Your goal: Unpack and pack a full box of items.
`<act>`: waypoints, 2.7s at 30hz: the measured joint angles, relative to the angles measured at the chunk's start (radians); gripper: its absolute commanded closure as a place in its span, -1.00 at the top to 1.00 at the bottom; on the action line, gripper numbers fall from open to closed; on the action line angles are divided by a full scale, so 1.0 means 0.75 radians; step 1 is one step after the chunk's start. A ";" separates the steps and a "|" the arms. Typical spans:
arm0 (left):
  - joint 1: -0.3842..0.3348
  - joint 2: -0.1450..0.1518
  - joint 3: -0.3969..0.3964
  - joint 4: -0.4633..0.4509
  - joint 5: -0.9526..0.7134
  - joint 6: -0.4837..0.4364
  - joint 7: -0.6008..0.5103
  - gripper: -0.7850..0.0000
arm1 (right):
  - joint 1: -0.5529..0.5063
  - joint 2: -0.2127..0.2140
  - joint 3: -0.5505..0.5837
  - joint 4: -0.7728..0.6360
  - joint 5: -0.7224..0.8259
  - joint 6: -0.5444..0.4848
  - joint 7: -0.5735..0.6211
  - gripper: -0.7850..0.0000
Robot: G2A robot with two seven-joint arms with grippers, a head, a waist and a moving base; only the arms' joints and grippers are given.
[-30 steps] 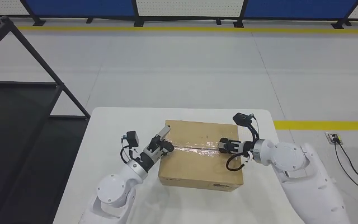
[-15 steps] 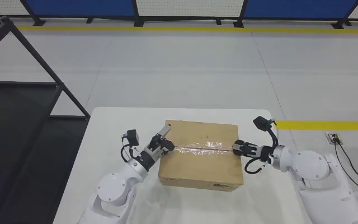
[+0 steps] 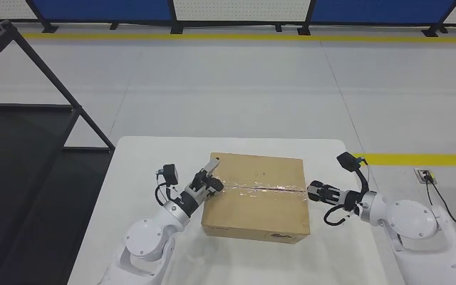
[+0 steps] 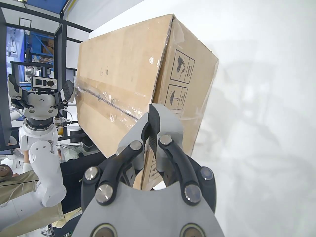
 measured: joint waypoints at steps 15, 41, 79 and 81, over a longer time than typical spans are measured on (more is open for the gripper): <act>0.002 0.004 0.008 -0.007 0.001 -0.005 0.018 1.00 | -0.033 0.011 0.008 -0.001 0.025 -0.036 -0.118 -1.00; 0.269 0.024 -0.303 -0.188 -0.175 -0.235 0.207 1.00 | -0.015 -0.006 -0.156 -0.197 0.149 -0.216 -0.207 -1.00; 0.354 0.025 -0.355 -0.178 -0.183 -0.371 0.304 1.00 | 0.856 -0.370 -1.132 0.414 0.712 0.701 -0.609 -1.00; 0.357 0.025 -0.362 -0.175 -0.191 -0.377 0.306 1.00 | 0.902 -0.401 -1.164 0.475 0.747 0.749 -0.616 -1.00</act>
